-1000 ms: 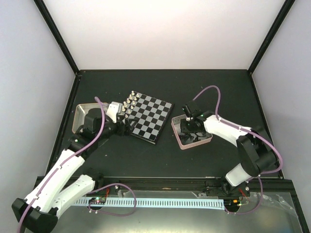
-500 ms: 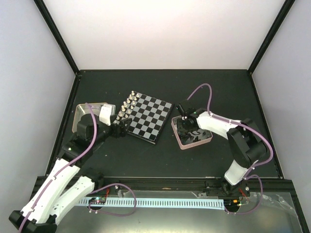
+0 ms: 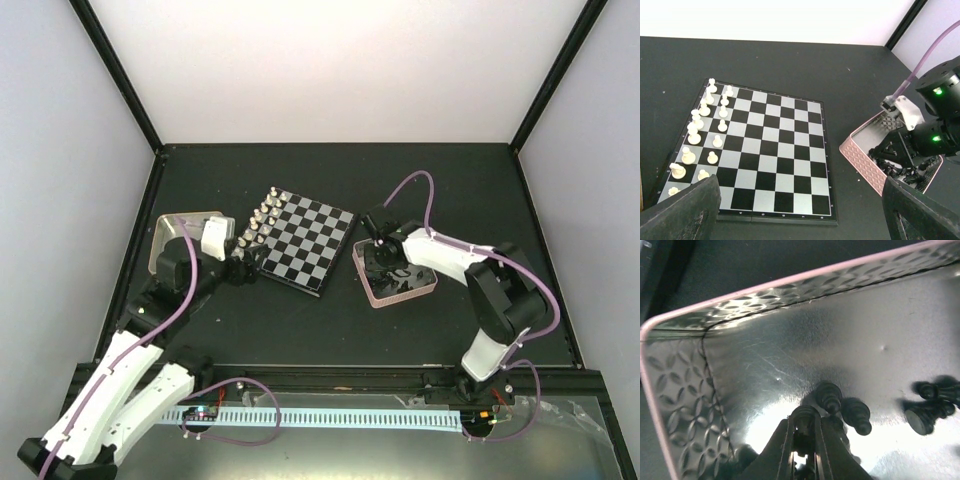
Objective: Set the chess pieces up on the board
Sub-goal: Pick up the chess piece from the storage box, then place the chess piece on the chessboard.
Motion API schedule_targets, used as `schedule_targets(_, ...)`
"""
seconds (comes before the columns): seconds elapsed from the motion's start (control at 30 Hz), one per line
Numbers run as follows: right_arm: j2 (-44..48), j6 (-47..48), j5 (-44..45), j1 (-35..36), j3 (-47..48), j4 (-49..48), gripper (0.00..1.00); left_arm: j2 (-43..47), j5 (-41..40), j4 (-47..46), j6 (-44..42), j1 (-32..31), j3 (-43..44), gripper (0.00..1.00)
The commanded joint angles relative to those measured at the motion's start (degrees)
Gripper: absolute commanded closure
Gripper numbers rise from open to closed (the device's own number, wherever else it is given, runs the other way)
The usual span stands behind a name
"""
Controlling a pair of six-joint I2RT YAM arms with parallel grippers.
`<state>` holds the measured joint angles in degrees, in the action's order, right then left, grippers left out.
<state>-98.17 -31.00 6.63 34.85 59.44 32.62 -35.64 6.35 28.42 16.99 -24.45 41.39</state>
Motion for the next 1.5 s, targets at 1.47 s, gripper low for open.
schedule_targets(1.47,-31.34,0.92,6.3,0.04,44.08,7.09,0.82,12.46,-6.64,7.15,-1.09,-0.25,-4.06,0.07)
